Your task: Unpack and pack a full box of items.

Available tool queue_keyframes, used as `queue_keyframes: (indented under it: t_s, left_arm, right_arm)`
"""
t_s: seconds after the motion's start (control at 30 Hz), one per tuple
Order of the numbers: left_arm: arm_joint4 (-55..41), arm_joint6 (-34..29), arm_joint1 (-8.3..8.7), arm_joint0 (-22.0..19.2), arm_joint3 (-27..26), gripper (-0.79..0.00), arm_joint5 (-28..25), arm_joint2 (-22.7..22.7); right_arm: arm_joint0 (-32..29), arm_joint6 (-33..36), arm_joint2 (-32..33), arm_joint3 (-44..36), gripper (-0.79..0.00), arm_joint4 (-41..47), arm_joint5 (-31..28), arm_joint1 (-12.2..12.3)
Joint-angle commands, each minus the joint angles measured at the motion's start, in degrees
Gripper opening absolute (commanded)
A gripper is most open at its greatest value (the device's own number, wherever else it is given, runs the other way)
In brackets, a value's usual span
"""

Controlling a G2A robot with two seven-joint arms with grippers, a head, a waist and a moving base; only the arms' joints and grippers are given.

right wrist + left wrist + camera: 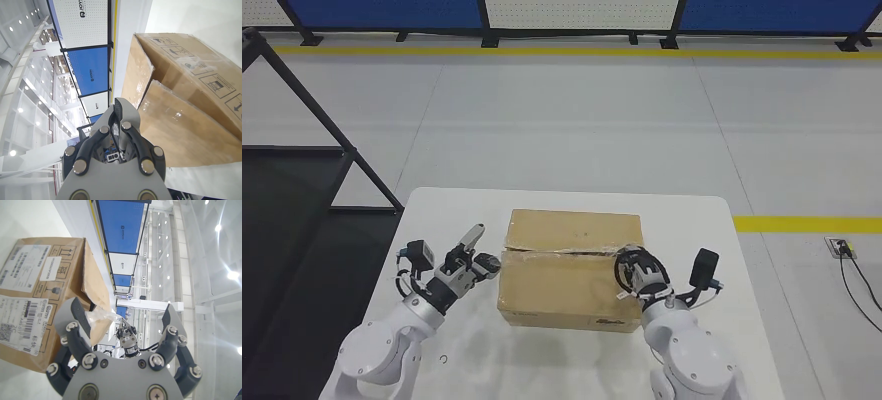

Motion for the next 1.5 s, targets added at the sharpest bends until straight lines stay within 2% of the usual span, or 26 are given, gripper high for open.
queue_keyframes:
  t_s: [0.0,0.3,0.7,0.8,0.93,1.03,1.23,1.47]
  left_arm:
    - [0.04,-0.05,0.07,0.05,0.03,0.0,-0.08,-0.12]
    - [-0.1,0.45,0.36,0.72,-0.32,0.0,-0.94,-1.1]
    - [-0.31,4.18,0.79,4.81,-3.02,0.0,-3.37,-5.84]
    - [-1.91,5.35,0.7,6.02,-4.97,0.0,-5.52,-6.57]
    - [-2.65,3.36,0.57,7.94,-8.43,0.0,-8.23,-4.25]
    - [-3.89,3.84,0.26,7.7,-8.76,0.0,-10.46,-1.47]
    - [-2.0,4.61,-0.33,3.34,-4.27,0.0,-10.71,5.68]
    - [-0.84,7.98,-1.15,-2.51,1.64,0.0,-10.96,10.81]
  right_arm:
    - [0.22,-0.05,0.18,0.17,-0.785,0.17,0.08,-0.05]
    - [0.71,0.09,0.02,0.91,-0.785,0.35,0.29,-0.23]
    - [0.92,0.52,-0.16,1.58,-0.785,0.06,0.11,-0.38]
    - [0.89,0.64,-0.09,1.31,-0.785,0.0,0.2,-0.4]
    - [0.49,2.04,-1.04,0.45,-0.785,-1.47,-0.43,-0.25]
    - [0.19,2.18,-1.65,0.57,-0.785,-2.68,-0.52,-0.19]
    - [0.86,1.41,-2.15,1.25,-0.785,-2.94,-0.48,-0.41]
    - [1.52,-1.9,-3.38,2.6,-0.785,-4.34,-0.83,-0.88]
